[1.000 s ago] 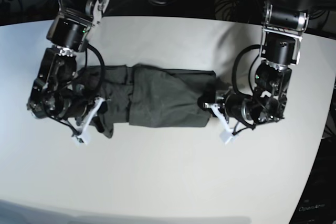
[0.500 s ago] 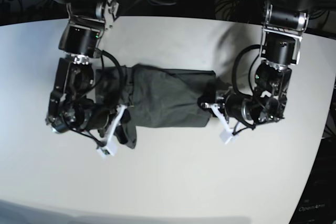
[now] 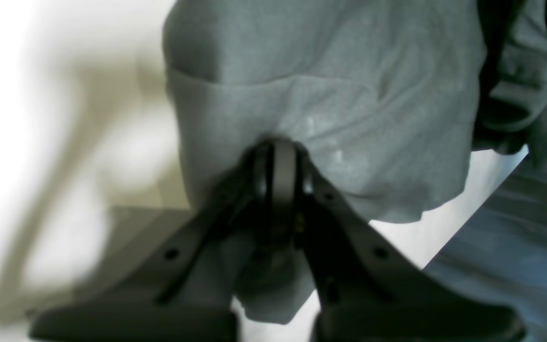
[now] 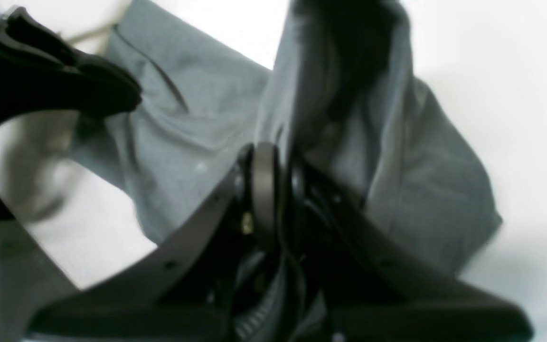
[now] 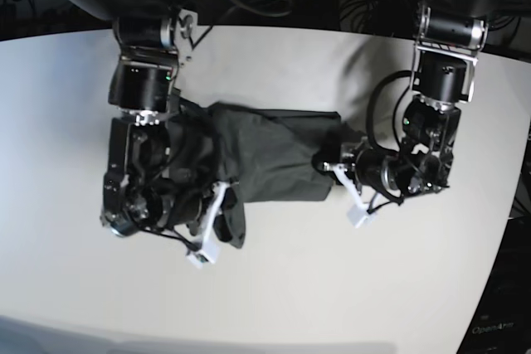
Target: Fold the T-shirt properly
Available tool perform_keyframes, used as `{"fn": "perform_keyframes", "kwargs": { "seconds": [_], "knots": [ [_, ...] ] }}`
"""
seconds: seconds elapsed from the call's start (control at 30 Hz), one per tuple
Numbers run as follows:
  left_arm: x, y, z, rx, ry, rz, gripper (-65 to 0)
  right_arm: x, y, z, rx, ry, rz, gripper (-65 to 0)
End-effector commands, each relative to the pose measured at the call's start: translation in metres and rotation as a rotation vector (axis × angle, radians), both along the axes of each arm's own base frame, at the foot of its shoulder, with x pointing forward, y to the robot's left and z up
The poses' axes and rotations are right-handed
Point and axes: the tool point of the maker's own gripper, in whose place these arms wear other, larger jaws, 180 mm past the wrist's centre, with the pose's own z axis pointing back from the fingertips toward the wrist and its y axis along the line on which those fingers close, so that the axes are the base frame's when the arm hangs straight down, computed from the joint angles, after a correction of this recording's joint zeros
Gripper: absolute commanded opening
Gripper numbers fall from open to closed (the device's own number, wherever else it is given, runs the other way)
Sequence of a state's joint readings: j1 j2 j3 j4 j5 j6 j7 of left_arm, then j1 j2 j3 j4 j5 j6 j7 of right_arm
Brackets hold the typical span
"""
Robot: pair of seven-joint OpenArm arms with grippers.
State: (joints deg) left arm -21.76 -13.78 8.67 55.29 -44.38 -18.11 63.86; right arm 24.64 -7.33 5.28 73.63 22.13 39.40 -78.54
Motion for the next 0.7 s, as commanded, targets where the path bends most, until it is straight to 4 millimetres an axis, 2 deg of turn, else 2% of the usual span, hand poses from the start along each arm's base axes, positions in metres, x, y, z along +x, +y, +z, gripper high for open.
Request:
{"fn": "perform_keyframes", "kwargs": {
  "seconds": [0.0, 0.07, 0.33, 0.53, 0.67],
  "knots": [
    [-0.004, 0.011, -0.009, 0.085, 0.027, -0.009, -63.2, 0.015, 0.013, 0.017, 0.042, -0.044, 0.022, -64.3],
    [-0.004, 0.009, -0.009, 0.082, 0.027, -0.009, -63.2, 0.016, 0.028, 0.012, 0.085, -0.020, 0.031, -64.3],
    [-0.003, 0.009, -0.007, 0.075, 0.023, -0.007, -63.2, 0.015, 0.044, 0.007, 0.175, 0.002, 0.031, -64.3],
    [0.009, -0.002, 0.022, 0.062, -0.087, -0.039, -63.3, 0.014, 0.044, 0.006, 0.173, 0.003, 0.032, -64.3],
    [0.007, -0.013, 0.036, 0.022, -0.094, -0.069, -63.3, 0.014, 0.044, 0.006, 0.174, 0.002, 0.031, -64.3]
  ]
}}
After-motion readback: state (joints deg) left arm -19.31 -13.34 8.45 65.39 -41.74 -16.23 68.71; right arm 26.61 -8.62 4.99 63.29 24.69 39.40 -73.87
